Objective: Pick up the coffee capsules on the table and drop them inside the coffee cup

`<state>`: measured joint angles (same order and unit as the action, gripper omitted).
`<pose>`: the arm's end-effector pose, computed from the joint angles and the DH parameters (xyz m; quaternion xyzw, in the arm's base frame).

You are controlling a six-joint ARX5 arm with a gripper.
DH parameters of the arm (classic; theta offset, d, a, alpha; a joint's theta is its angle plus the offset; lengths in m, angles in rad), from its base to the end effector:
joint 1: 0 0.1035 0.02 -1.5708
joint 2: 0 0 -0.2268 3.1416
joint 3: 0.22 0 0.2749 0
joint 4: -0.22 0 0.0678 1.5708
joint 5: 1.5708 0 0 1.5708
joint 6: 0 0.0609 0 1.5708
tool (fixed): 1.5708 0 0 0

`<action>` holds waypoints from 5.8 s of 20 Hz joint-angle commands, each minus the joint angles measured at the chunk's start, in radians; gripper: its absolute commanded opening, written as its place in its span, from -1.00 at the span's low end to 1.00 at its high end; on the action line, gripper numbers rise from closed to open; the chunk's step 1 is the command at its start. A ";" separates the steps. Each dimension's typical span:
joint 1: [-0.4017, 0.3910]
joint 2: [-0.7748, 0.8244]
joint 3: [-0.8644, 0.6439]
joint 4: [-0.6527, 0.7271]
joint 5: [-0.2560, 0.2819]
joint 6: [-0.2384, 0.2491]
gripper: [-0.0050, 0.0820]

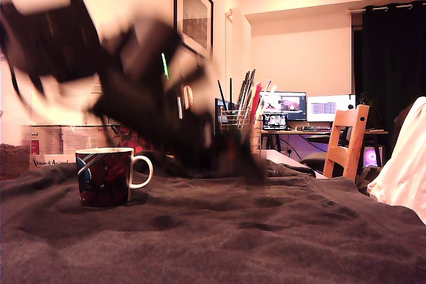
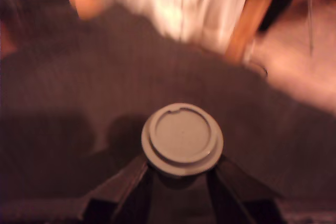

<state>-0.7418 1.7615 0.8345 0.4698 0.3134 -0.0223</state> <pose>0.2710 -0.2738 0.0921 0.0388 0.2269 -0.4879 0.8420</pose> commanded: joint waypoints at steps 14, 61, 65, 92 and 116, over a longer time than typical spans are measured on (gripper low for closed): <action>0.276 -0.227 0.002 -0.270 0.000 0.163 -0.36; 0.532 -0.099 0.256 -0.808 -0.001 0.101 0.35; 0.532 -0.099 0.257 -0.817 0.000 0.100 0.33; 0.524 -0.592 0.108 -0.676 -0.035 0.101 -0.93; 0.574 -1.229 -0.563 -0.494 -0.153 -0.109 -0.93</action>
<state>-0.1730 0.5484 0.3042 -0.0360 0.1623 -0.1249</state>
